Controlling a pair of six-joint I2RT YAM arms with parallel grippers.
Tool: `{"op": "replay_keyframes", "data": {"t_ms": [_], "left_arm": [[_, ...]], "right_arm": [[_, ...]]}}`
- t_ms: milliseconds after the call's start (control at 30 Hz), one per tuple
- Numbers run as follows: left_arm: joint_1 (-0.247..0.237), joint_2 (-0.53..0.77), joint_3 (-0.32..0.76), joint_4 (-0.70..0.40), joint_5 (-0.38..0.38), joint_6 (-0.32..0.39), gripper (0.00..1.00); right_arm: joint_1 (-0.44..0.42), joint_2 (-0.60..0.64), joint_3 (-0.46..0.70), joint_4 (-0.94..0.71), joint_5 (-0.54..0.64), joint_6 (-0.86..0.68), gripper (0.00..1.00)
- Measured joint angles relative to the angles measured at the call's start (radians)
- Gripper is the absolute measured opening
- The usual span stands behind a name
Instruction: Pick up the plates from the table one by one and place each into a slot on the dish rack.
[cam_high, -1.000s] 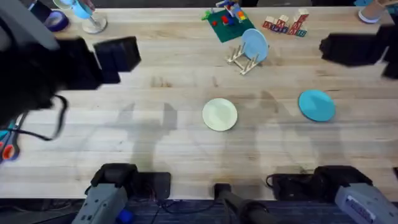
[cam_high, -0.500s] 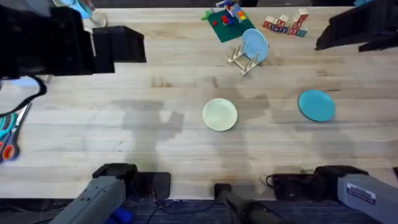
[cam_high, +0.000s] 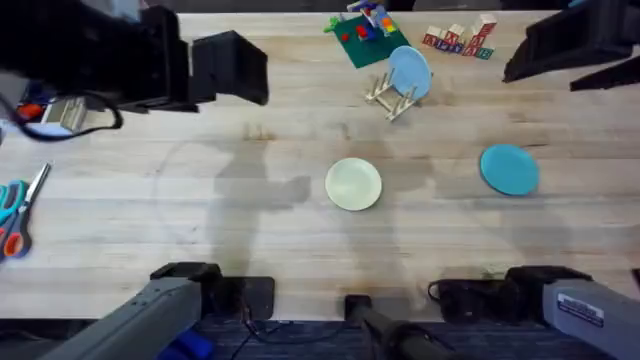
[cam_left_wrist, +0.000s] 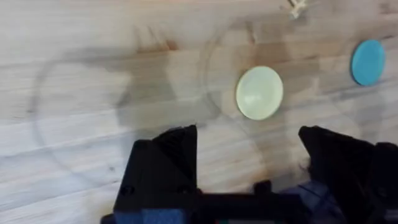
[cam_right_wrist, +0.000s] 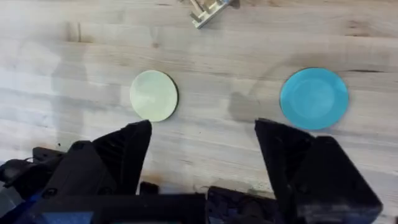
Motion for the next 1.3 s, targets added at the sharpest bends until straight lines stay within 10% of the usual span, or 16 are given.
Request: {"op": "replay_keyframes", "data": {"t_ms": [267, 533, 900, 1300], "left_arm": [[-0.001, 0.124, 0.000, -0.059, 0.109, -0.007, 0.877], [-0.001, 0.157, 0.000, -0.059, 0.146, -0.001, 0.068], [-0.043, 0.152, -0.051, 0.017, 0.190, 0.002, 0.044], [-0.069, 0.007, -0.494, 0.469, 0.477, 0.003, 0.042]], "right_arm": [[0.000, 0.002, 0.000, 0.001, 0.000, 0.000, 0.996], [0.000, 0.049, 0.001, 0.001, 0.000, 0.000, 0.996], [0.000, 0.074, 0.002, 0.003, 0.000, 0.003, 0.996], [0.000, 0.074, 0.002, 0.002, -0.003, 0.004, 0.996]]}}
